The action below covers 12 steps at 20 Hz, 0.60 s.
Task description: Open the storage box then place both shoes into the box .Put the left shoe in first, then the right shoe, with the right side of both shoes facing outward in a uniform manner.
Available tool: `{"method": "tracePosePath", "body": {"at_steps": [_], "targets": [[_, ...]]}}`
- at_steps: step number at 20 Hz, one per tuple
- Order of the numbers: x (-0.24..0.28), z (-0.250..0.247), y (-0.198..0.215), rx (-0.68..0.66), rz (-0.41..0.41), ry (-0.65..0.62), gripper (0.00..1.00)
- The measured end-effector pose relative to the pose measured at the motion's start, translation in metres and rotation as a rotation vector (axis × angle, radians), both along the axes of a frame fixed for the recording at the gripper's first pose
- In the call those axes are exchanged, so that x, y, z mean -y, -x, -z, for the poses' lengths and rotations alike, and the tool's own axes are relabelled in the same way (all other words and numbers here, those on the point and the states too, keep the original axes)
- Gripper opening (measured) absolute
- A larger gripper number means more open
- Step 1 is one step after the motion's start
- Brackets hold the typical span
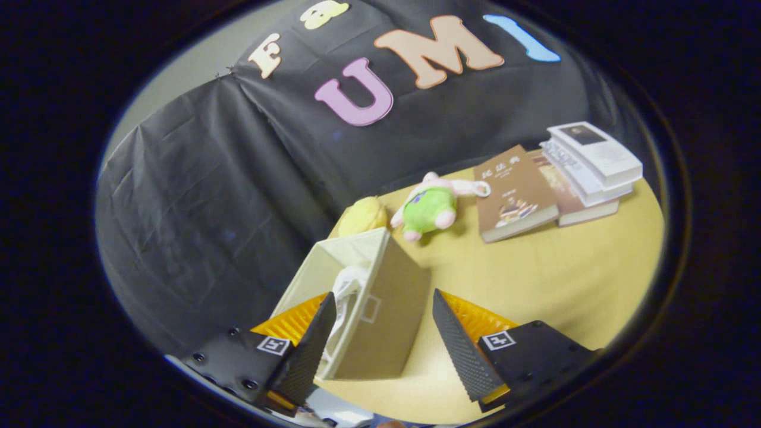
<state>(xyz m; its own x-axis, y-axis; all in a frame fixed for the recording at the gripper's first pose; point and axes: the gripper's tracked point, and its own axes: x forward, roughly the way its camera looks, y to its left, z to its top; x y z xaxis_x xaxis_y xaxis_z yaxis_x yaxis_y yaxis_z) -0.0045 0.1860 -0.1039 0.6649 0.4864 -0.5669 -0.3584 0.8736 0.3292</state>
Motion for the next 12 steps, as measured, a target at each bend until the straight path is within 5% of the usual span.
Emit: {"method": "tracePosePath", "body": {"at_steps": [8,12], "targets": [[0.093,-0.04,-0.026,0.427,0.088,0.107,1.0],[0.13,-0.058,-0.016,0.525,0.138,0.104,1.0]]}}
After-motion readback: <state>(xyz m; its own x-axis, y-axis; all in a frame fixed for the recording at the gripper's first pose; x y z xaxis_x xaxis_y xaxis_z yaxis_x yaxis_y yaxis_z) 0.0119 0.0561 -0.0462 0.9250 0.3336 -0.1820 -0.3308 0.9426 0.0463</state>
